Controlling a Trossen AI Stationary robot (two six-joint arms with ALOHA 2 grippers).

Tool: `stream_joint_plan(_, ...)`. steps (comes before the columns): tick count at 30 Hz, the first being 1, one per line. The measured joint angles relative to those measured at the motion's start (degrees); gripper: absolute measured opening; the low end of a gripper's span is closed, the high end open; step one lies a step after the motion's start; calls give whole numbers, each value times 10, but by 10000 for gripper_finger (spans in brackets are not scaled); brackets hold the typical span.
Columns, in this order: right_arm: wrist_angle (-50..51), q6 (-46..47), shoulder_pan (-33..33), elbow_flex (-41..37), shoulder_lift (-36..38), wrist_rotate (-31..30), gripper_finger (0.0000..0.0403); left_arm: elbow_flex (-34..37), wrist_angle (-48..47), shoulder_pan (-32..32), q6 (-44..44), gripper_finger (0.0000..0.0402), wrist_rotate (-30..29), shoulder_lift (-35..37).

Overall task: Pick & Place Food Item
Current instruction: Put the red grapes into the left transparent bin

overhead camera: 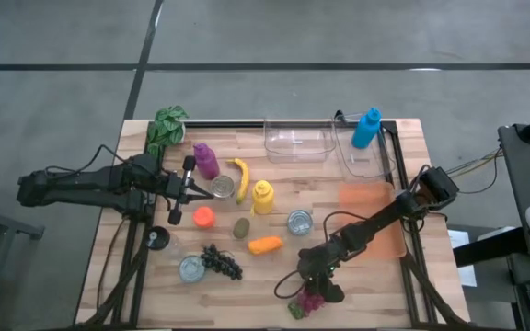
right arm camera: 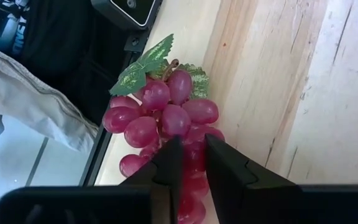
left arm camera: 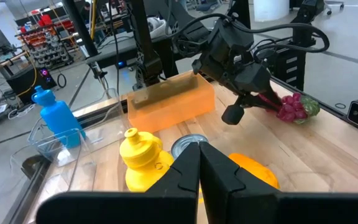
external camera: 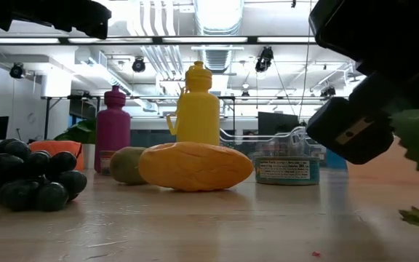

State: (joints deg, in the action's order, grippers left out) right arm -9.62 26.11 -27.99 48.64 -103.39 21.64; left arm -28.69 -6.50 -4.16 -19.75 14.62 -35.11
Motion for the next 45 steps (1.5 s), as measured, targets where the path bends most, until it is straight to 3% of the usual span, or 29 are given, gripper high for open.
stream_joint_plan(7,1,-9,0,0,0,9,13,0,0,0,0,10,0,0)
stream_joint_plan(23,4,-17,0,4,15,-41,9,0,2,0,-28,10,0,0)
stream_joint_plan(34,96,-17,1,43,50,-174,8,0,9,0,-28,10,0,0)
stream_joint_plan(45,218,-12,1,124,54,-260,8,0,9,0,-28,10,0,0)
